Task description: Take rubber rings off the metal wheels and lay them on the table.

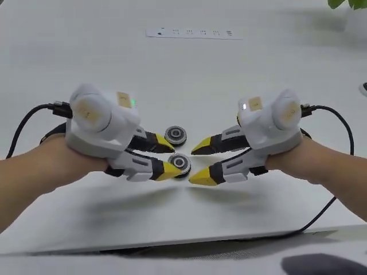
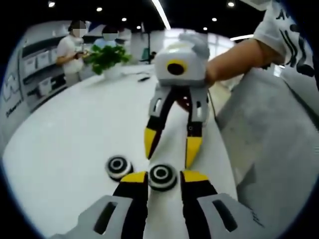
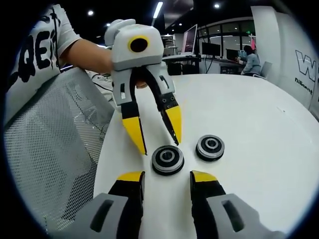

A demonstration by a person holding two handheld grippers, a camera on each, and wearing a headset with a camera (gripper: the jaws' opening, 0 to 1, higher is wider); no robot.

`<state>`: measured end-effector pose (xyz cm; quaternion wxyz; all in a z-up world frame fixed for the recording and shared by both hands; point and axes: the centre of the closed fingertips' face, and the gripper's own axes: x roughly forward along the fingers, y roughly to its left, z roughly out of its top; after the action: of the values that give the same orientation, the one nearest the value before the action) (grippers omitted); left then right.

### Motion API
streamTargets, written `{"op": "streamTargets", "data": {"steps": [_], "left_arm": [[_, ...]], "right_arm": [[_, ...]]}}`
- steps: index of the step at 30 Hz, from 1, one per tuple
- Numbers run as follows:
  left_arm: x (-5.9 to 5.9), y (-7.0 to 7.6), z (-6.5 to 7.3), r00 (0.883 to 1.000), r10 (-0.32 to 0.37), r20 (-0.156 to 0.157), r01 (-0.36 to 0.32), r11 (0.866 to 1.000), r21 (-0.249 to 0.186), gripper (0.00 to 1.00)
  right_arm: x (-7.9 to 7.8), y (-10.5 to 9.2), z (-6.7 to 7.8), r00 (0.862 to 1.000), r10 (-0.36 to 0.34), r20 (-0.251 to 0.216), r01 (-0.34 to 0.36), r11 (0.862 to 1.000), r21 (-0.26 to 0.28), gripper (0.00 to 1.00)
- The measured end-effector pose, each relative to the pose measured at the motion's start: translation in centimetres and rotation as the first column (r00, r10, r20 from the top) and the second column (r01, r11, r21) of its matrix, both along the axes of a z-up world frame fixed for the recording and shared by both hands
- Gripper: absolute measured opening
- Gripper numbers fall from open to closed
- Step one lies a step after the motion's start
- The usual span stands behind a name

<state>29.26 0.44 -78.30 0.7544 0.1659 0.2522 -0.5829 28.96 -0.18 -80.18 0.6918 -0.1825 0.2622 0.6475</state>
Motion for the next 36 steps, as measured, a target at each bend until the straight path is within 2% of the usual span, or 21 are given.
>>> {"op": "streamTargets", "data": {"steps": [8,16,27,29,32,36], "left_arm": [[0.3,-0.1,-0.5,1.000,0.019,-0.015,-0.019,1.000,0.007,0.22],[0.2,-0.5,-0.8,1.000,0.016,-0.005,-0.016,1.000,0.015,0.18],[0.4,-0.6,-1.1,0.999,0.027,0.041,-0.028,0.999,0.025,0.14],[0.4,-0.6,-1.1,0.999,0.026,0.047,-0.027,0.999,0.020,0.14],[0.4,-0.6,-1.0,0.998,0.027,0.049,-0.028,0.999,0.018,0.14],[0.3,-0.6,-1.1,0.997,0.027,0.070,-0.029,0.999,0.026,0.14]], "right_arm": [[-0.1,0.0,-0.1,1.000,-0.001,-0.003,0.001,1.000,-0.001,0.33],[-0.1,0.0,-0.2,1.000,-0.005,-0.010,0.005,1.000,0.002,0.33],[0.3,0.3,0.1,1.000,-0.022,-0.017,0.022,0.999,0.024,0.33],[0.5,0.4,0.2,1.000,-0.024,0.005,0.024,0.999,0.028,0.30],[0.5,0.6,0.3,0.999,-0.037,-0.004,0.037,0.999,0.039,0.30],[0.5,0.6,0.2,0.999,-0.044,-0.011,0.044,0.998,0.042,0.30]]}}
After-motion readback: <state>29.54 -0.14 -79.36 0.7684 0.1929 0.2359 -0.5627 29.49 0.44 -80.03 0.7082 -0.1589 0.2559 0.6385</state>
